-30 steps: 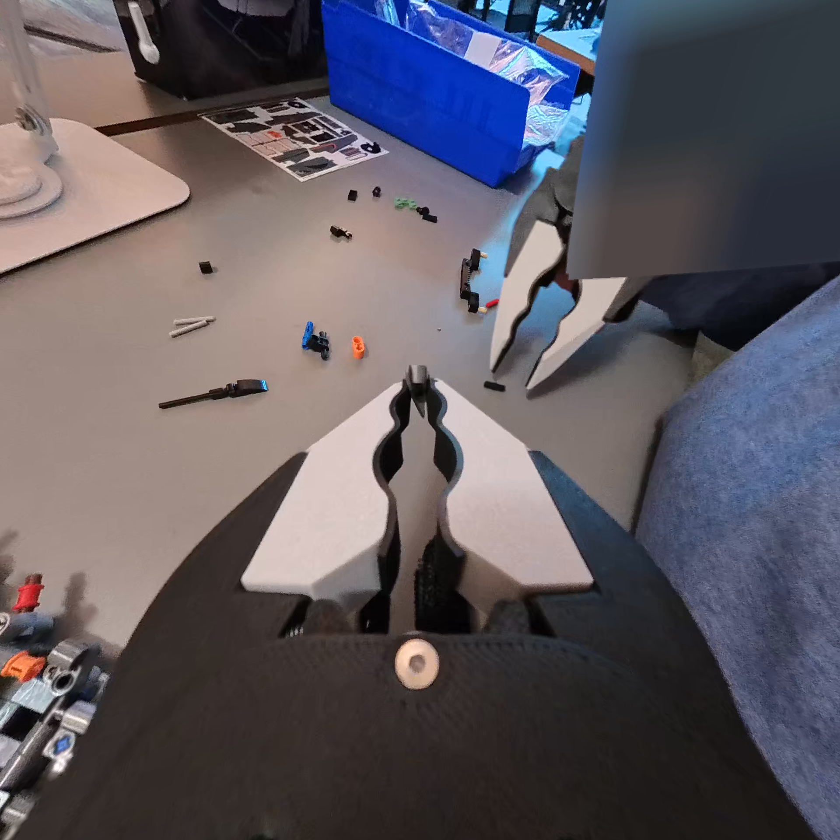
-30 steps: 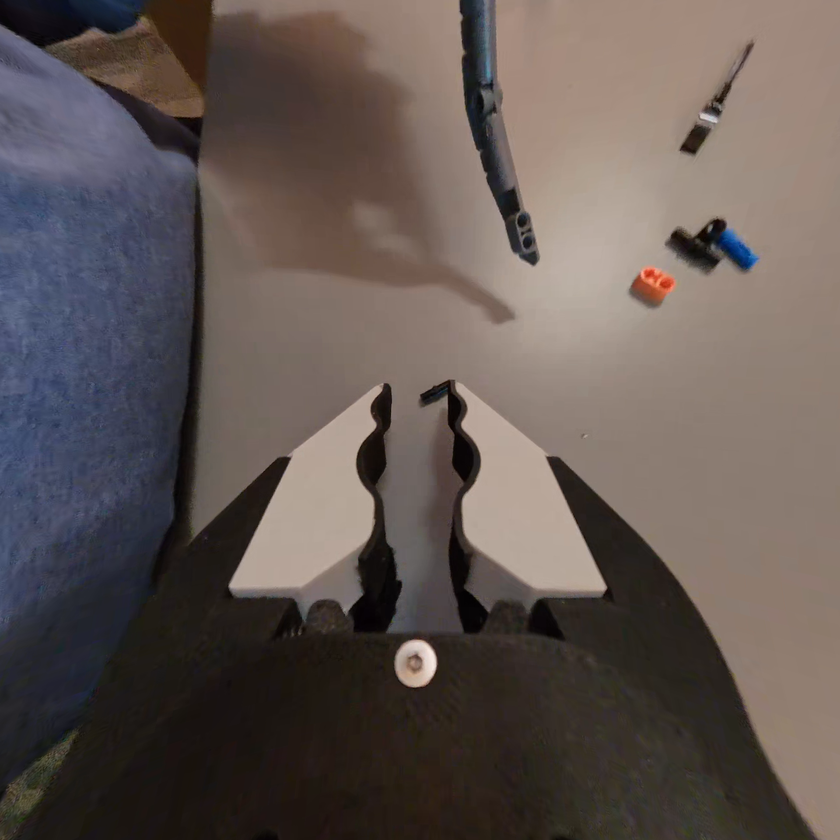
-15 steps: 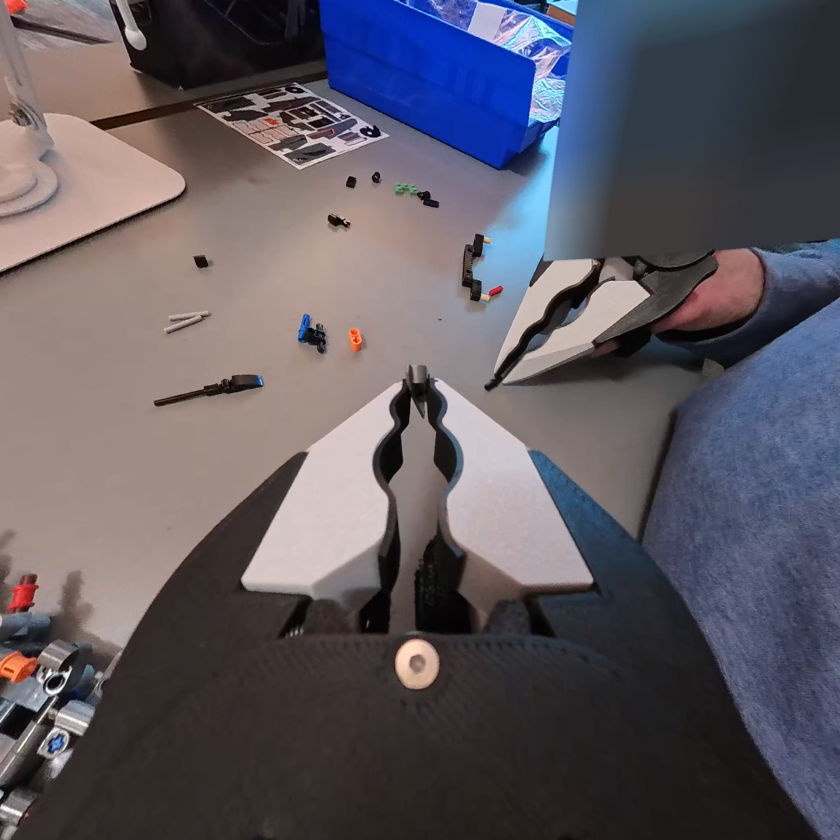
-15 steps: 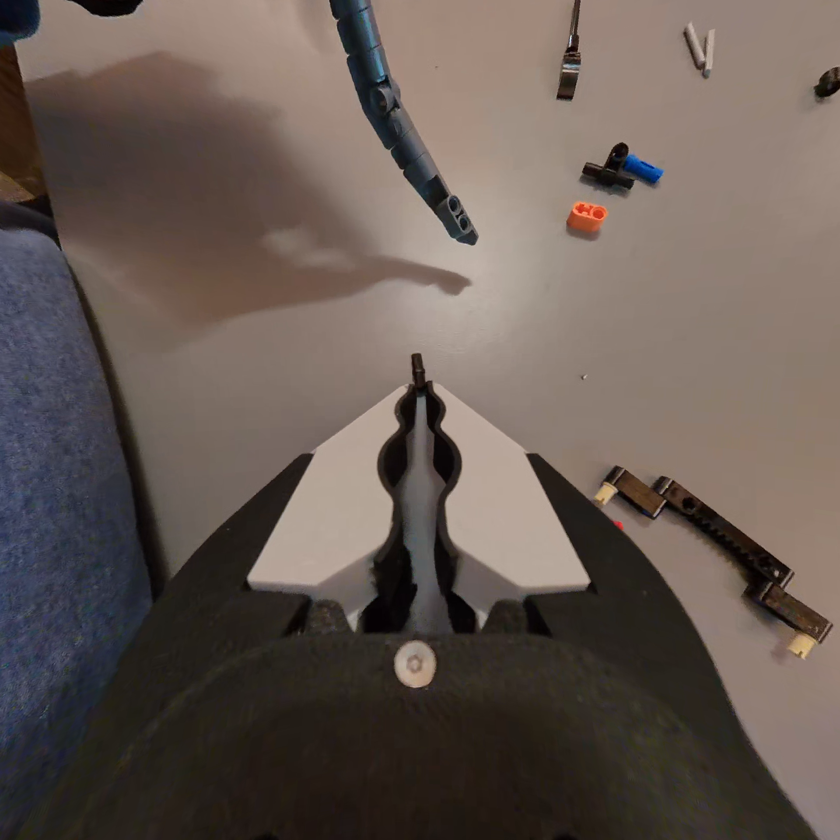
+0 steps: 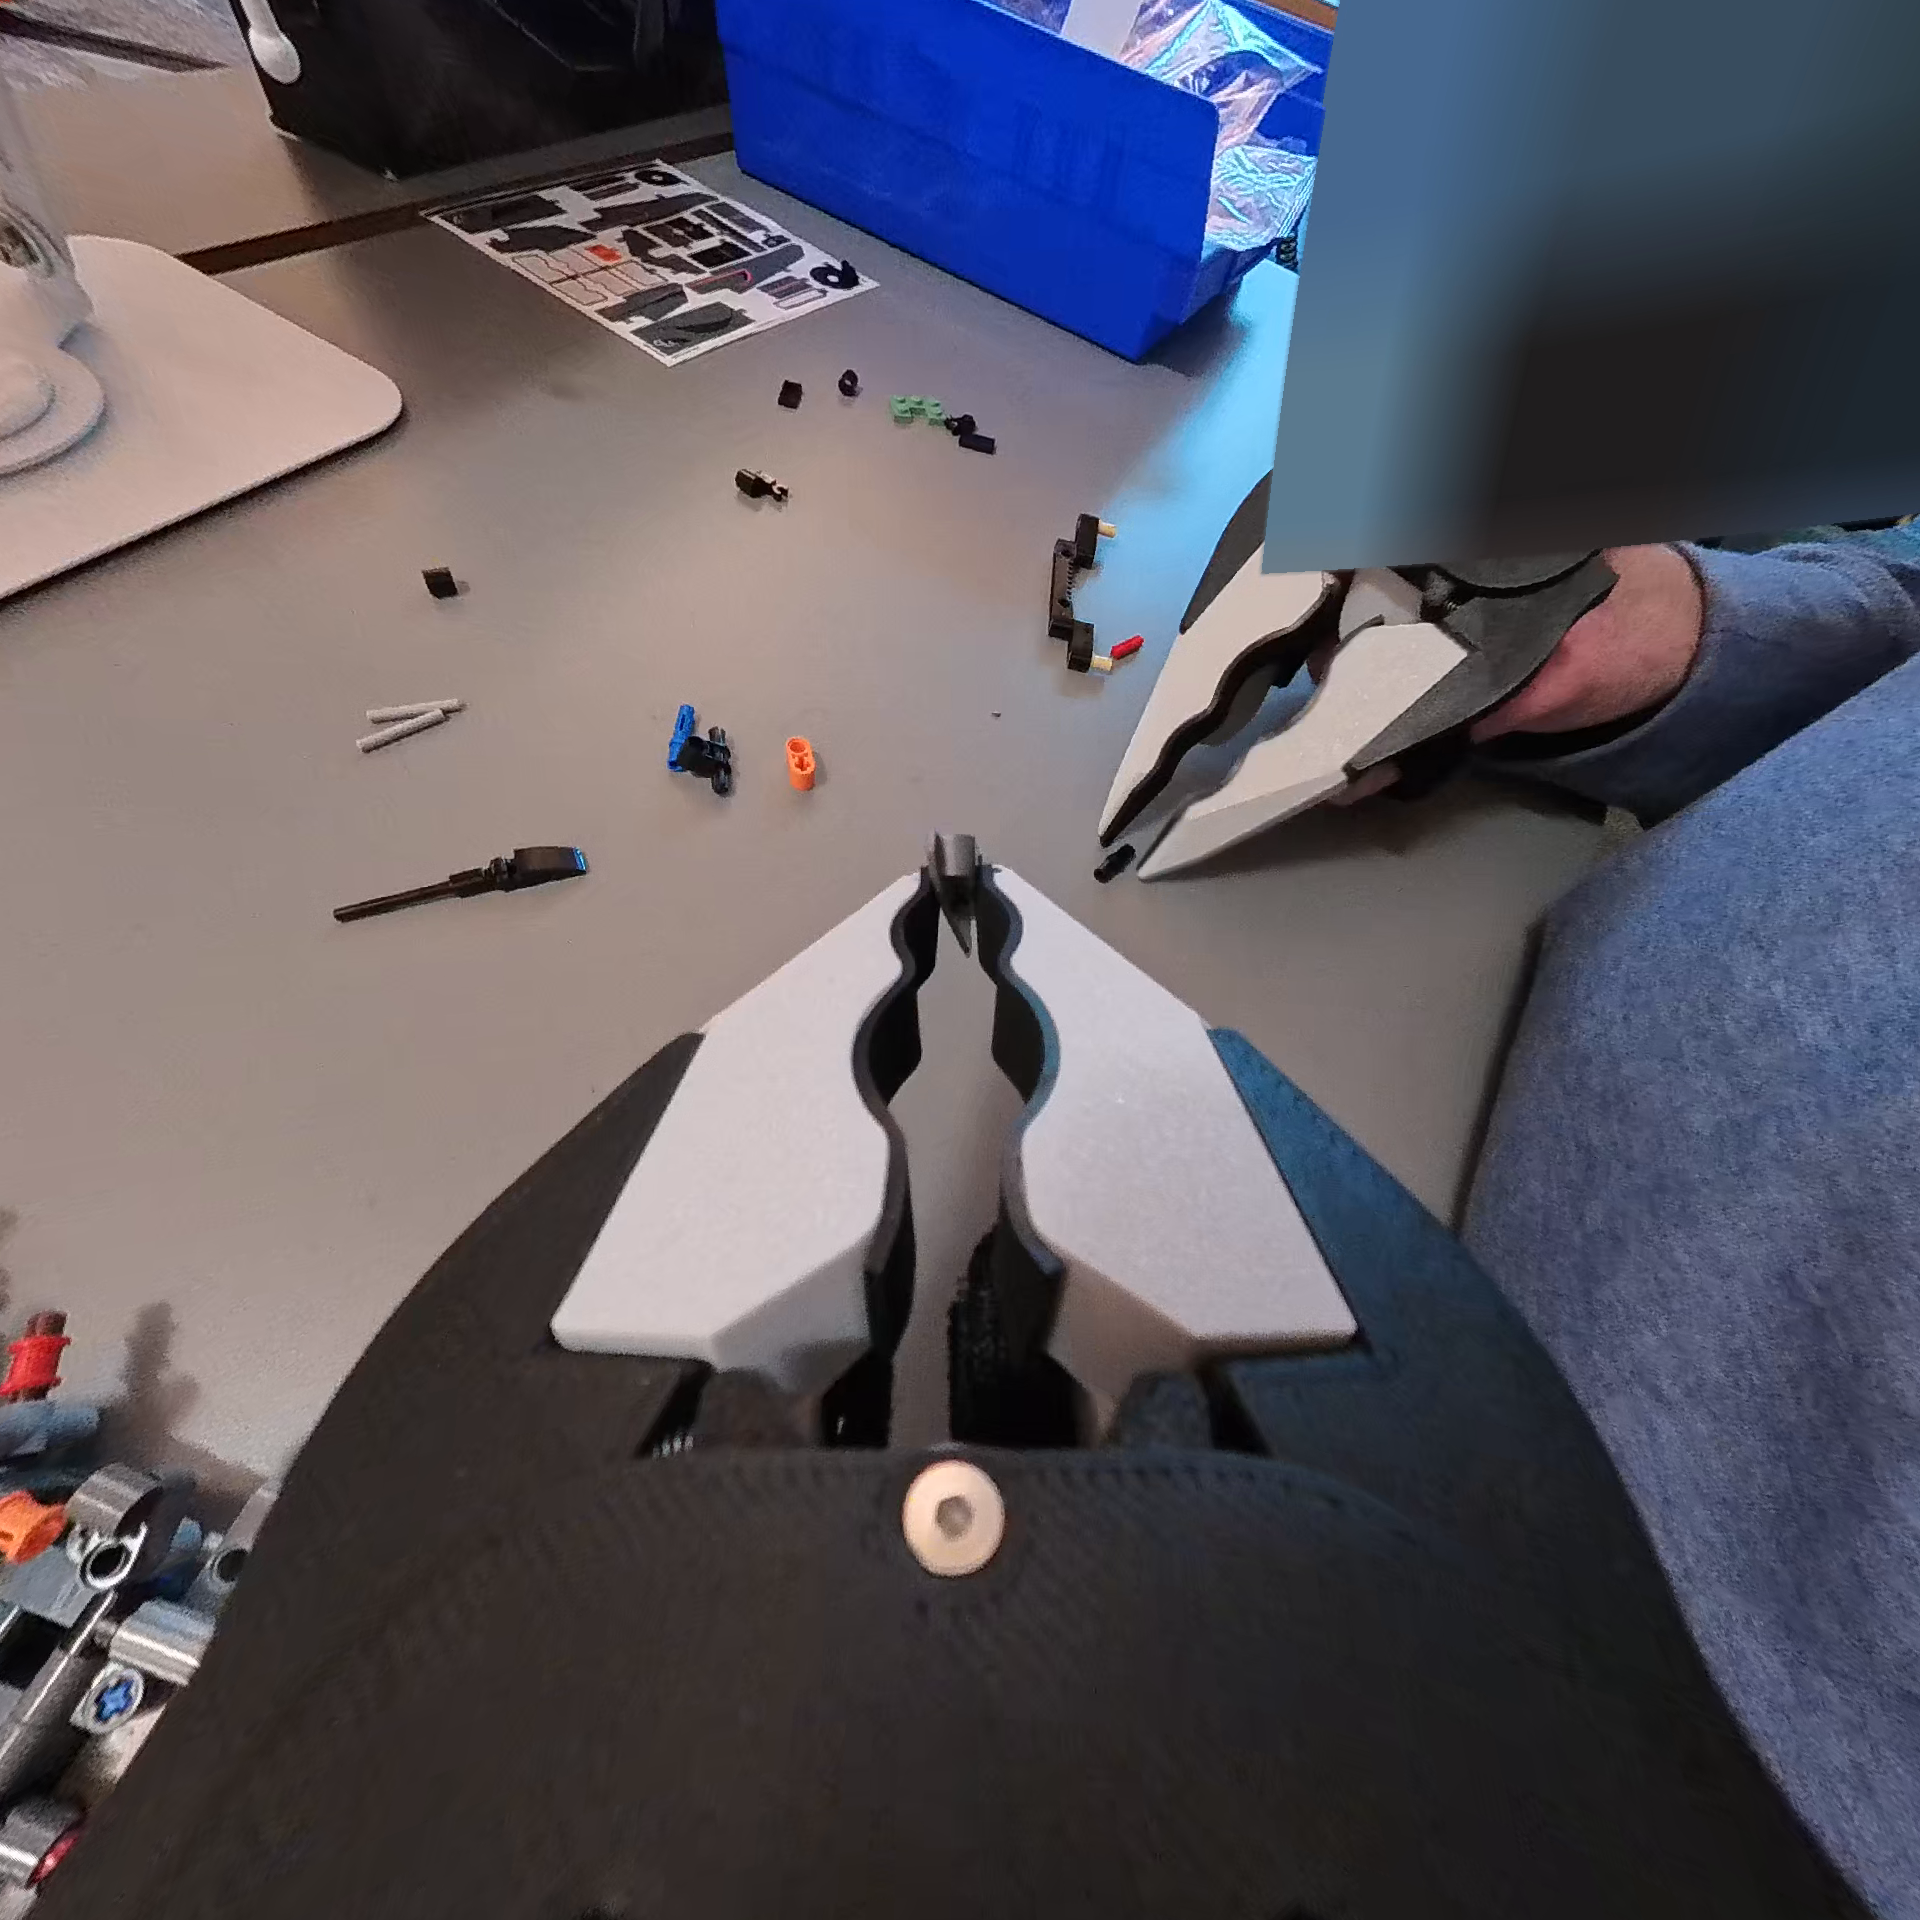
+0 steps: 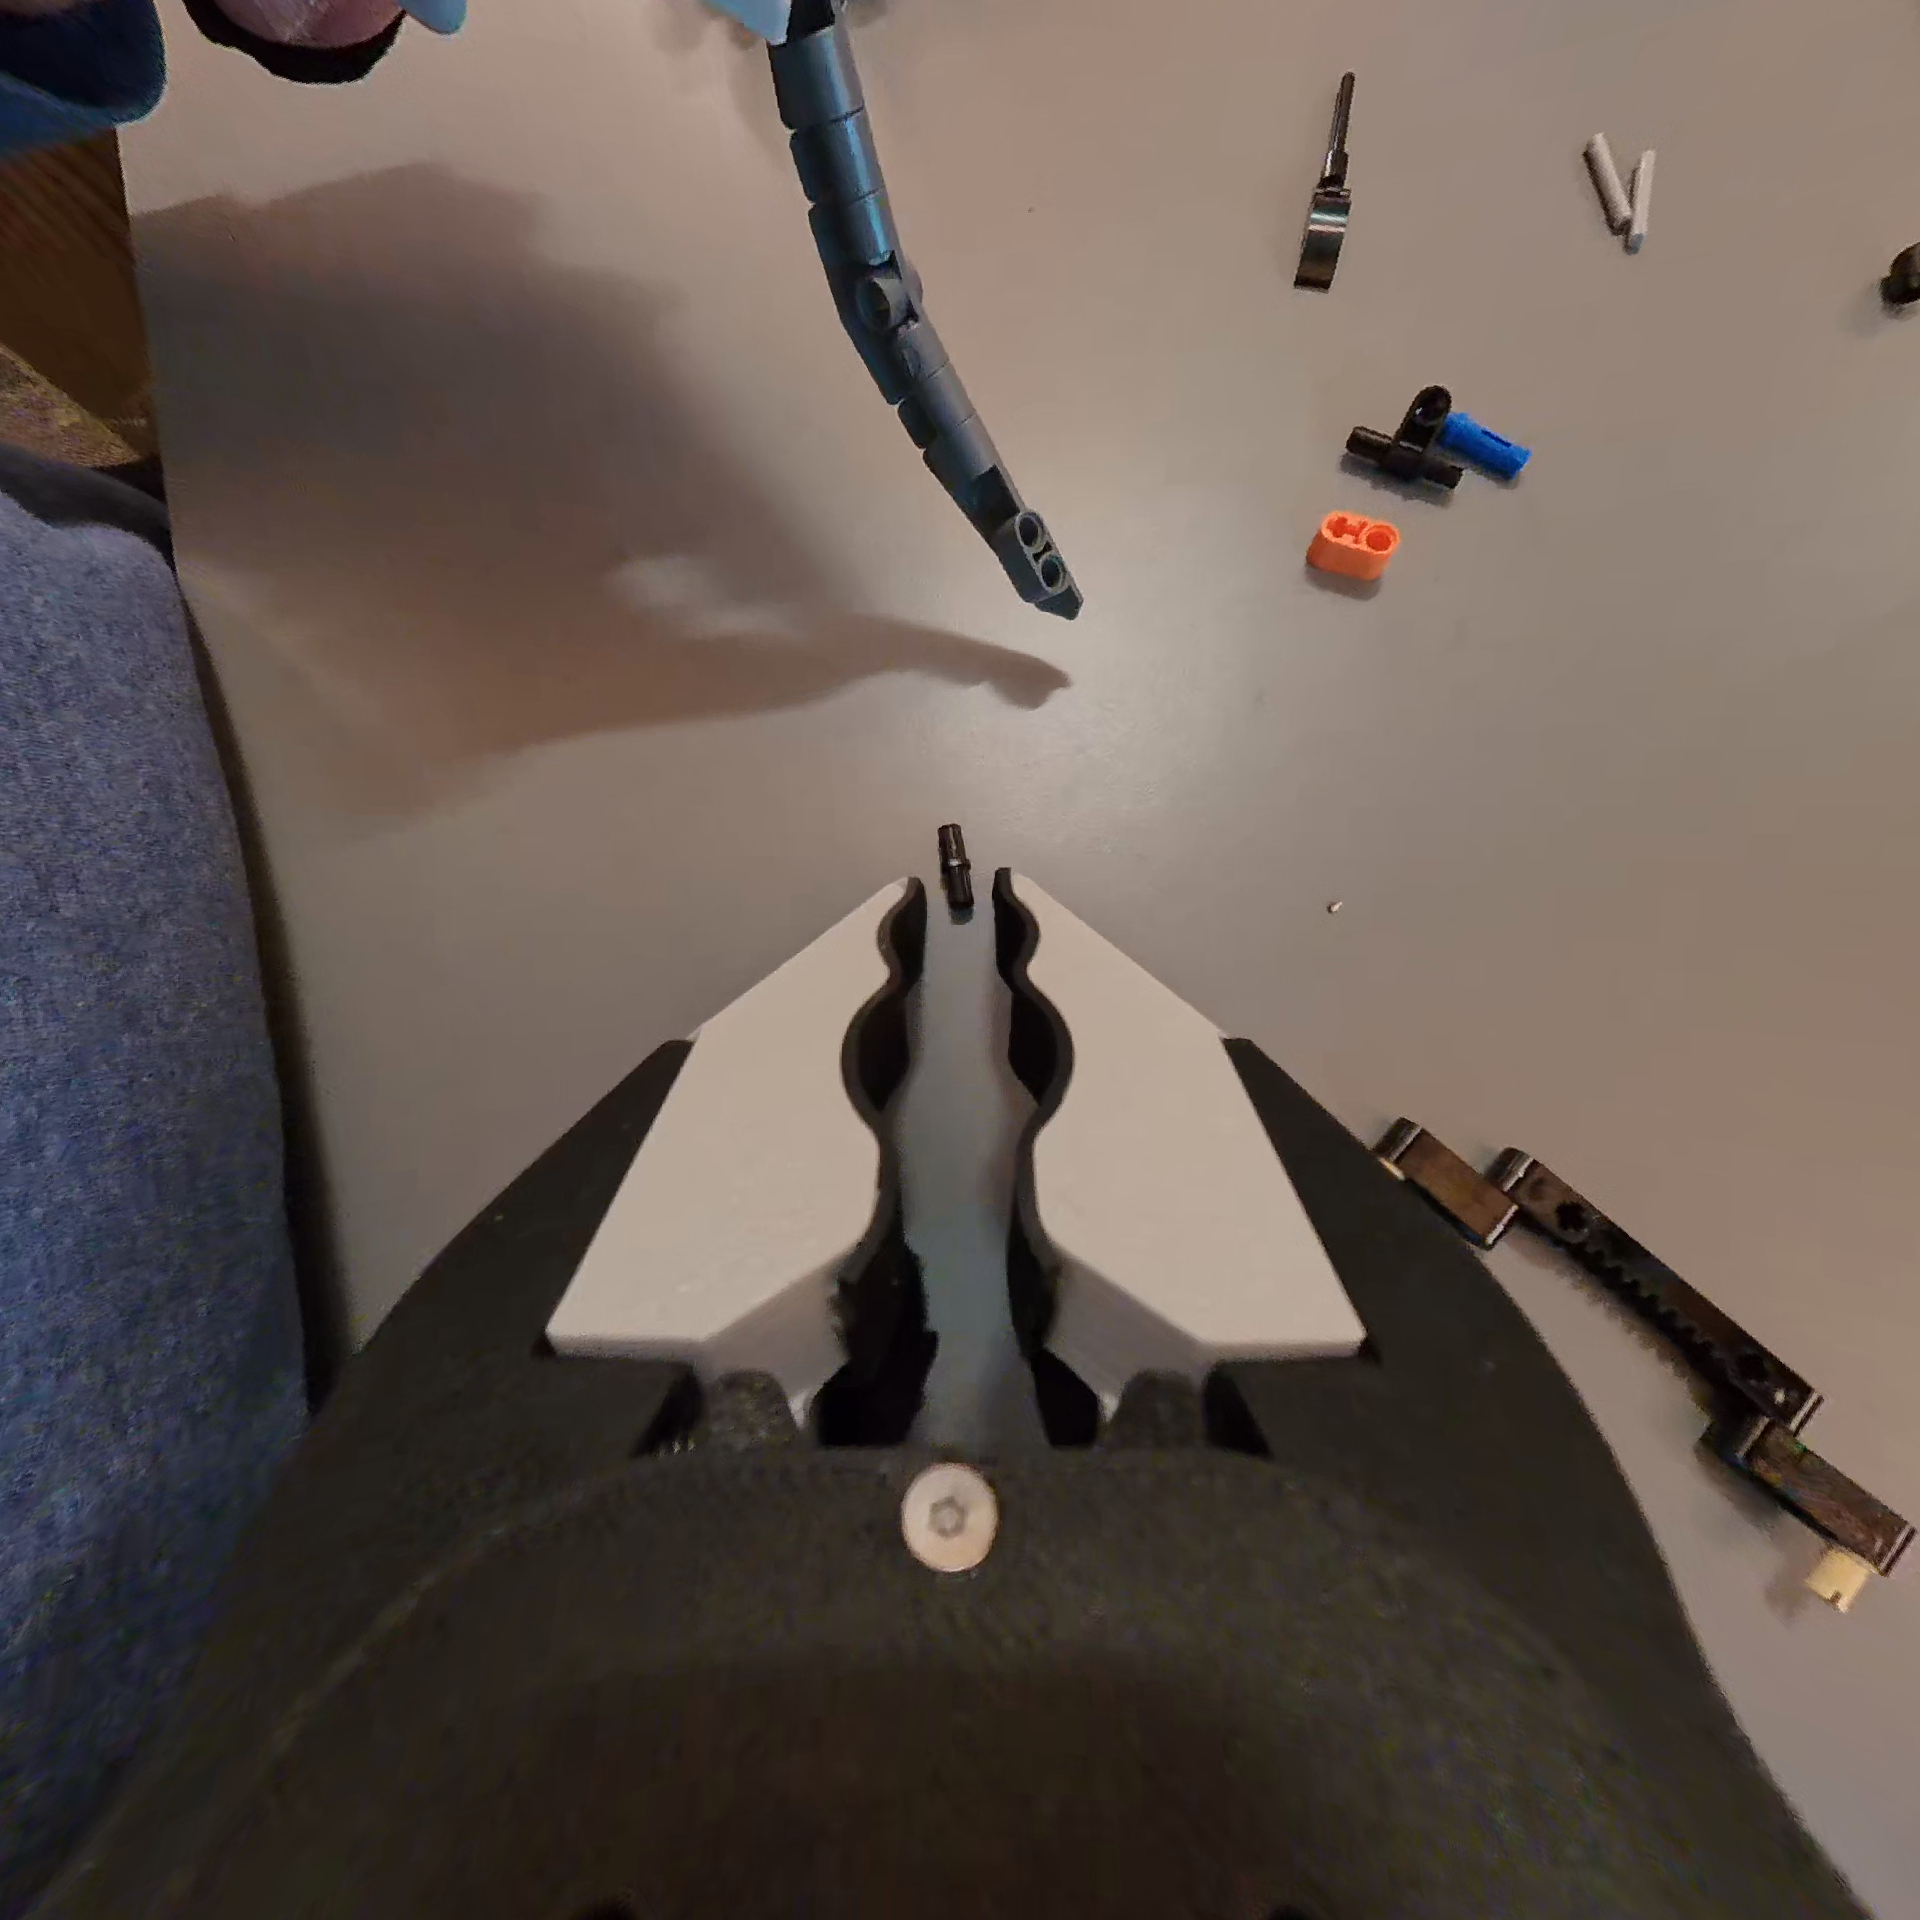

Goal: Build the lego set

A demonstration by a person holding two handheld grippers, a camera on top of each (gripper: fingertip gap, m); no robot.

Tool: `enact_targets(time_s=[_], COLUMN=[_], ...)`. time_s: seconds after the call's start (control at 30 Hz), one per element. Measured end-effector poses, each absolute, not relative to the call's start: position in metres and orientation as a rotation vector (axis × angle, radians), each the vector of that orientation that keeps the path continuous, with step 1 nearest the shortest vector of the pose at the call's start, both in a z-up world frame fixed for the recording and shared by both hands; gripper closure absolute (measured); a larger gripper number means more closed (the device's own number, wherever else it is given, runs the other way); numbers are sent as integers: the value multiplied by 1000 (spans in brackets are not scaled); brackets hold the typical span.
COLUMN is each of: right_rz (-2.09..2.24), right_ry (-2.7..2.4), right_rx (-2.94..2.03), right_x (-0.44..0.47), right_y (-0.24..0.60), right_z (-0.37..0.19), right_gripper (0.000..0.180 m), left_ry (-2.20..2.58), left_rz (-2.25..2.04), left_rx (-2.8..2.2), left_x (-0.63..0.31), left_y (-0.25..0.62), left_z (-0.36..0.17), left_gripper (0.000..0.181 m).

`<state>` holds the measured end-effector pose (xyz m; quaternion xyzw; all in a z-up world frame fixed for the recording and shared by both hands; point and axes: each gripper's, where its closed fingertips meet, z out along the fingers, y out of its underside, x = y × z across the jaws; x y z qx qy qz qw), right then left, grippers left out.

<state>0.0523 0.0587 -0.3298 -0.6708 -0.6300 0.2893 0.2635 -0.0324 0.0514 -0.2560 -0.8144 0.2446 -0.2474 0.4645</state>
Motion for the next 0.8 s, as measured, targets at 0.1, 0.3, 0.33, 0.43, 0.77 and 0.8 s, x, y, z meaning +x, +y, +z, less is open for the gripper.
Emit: enact_targets(time_s=[0.1, 0.3, 0.33, 0.43, 0.77, 0.8], right_rz=[790, 832, 837, 866, 756, 746], right_ry=[-1718, -1745, -1752, -1749, -1849, -1859], right_rx=[-1794, -1767, -1728, -1622, -1232, -1214], right_x=[50, 47, 46, 37, -7, -9], right_y=[57, 56, 56, 56, 53, 52], right_z=[-330, -328, -322, -295, -234, -234], right_gripper=[173, 178, 178, 179, 180, 180], left_ry=[604, 620, 631, 694, 897, 907], left_rz=[-612, -612, -609, -571, -396, -387], left_rx=[-2003, -2001, -2002, -2022, -2045, -2041], left_x=[-32, -31, -31, -30, -21, -20], left_y=[51, 51, 50, 49, 49, 49], left_z=[-257, -256, -256, -256, -249, -248], left_gripper=[176, 176, 176, 176, 176, 176])
